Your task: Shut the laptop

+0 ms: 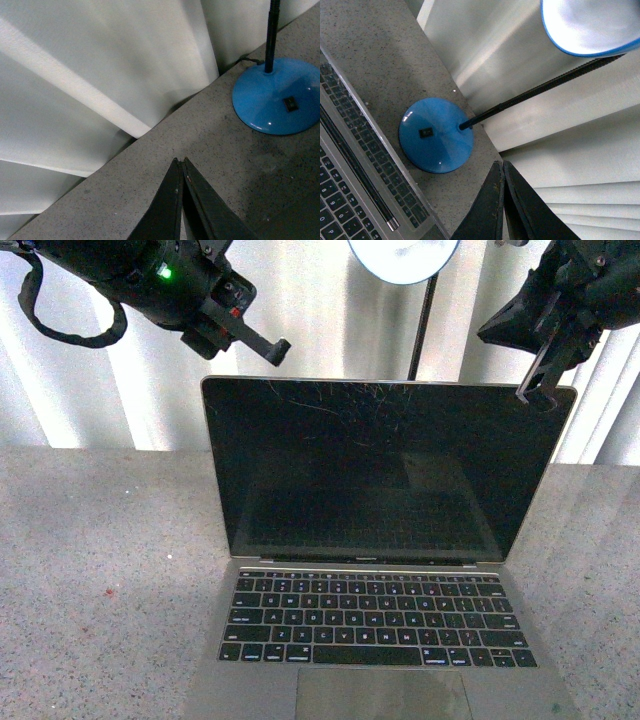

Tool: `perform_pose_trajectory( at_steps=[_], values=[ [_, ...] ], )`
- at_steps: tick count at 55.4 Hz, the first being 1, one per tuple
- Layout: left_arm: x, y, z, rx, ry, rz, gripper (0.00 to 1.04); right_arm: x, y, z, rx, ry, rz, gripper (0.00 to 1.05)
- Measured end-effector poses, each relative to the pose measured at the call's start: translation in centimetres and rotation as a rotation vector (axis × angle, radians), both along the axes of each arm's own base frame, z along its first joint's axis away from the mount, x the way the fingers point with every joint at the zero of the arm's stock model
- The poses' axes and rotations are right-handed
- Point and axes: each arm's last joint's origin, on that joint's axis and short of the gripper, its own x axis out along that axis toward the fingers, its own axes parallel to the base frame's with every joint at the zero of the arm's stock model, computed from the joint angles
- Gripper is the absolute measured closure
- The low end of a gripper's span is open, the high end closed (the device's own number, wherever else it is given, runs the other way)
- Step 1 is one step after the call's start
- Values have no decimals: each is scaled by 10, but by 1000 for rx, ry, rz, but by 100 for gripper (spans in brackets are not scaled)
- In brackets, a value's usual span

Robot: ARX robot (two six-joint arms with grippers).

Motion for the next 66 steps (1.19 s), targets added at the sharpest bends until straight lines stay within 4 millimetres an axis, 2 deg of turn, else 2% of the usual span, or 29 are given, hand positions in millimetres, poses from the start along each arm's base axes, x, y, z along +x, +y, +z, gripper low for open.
perform_pose_trajectory(
  at_steps=[17,66],
  values=[
    [-4,-8,-5,46,30,-45,101,-1,5,-6,-23,24,38,102],
    [-8,-8,-12,87,104,-86,101,-1,5,-21,-64,98,81,102]
  ],
)
